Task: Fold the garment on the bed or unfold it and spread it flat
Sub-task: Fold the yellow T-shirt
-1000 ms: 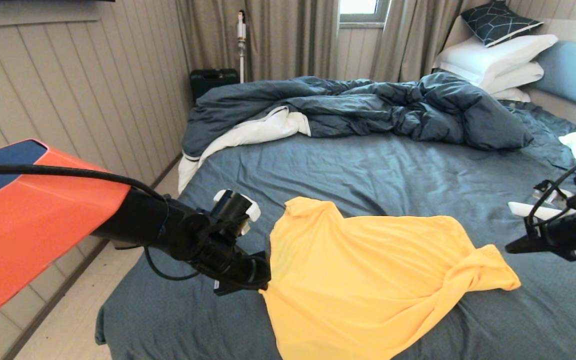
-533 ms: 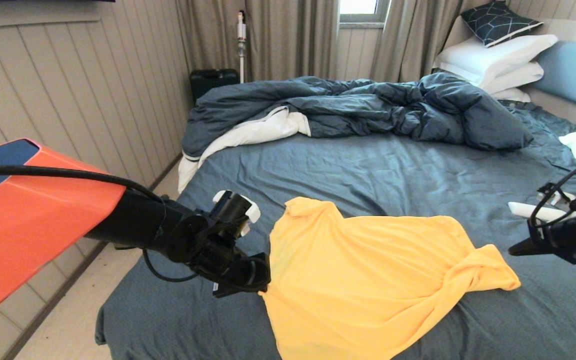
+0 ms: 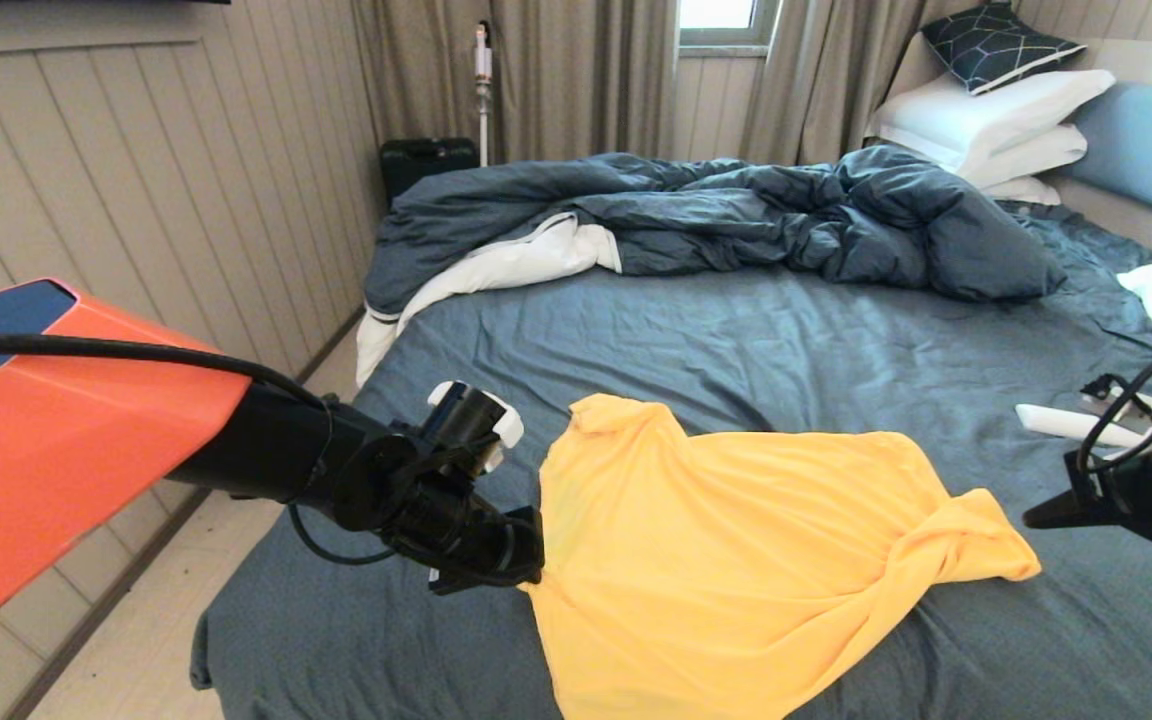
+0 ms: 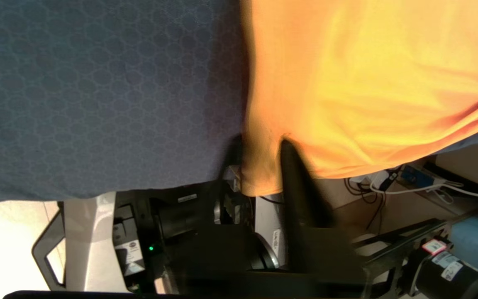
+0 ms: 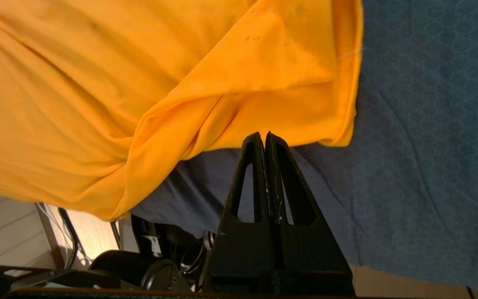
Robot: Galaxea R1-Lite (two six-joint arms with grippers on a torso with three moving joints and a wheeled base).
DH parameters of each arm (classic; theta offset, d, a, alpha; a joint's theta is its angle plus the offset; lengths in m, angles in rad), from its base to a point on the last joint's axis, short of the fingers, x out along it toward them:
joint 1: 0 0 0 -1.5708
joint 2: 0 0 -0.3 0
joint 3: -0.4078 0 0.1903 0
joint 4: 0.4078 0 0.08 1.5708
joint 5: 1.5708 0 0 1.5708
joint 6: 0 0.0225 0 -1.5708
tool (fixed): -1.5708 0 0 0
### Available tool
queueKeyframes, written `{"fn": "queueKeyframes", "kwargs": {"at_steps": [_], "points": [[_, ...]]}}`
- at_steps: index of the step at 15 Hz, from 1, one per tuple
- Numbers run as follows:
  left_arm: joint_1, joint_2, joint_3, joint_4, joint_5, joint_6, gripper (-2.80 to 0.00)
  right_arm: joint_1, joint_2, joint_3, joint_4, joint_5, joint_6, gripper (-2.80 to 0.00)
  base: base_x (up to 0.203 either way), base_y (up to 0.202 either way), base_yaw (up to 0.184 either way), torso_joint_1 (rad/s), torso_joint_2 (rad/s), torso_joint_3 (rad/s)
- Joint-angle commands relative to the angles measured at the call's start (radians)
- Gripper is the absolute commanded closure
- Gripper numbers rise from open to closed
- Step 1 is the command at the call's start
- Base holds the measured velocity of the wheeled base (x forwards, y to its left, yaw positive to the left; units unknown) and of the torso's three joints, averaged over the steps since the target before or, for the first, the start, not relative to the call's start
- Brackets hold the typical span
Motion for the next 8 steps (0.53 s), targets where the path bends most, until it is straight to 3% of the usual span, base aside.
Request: {"fn": "queueKeyframes", "kwargs": {"at_steps": [1, 8], "points": [[0.0, 0.004, 0.001, 0.0, -0.002, -0.003, -2.8, 0.001, -0.019, 0.011, 0.001, 0.007, -0.002, 0.0, 0.0, 0.0, 0.0, 0.0, 0.0, 0.0], [0.0, -0.067, 0.111, -0.001, -0.008, -0.003, -2.8, 0.005, -0.014, 0.012, 0.0, 0.017, -0.002, 0.0, 0.0, 0.0, 0.0, 0.0, 0.0, 0.0]]}}
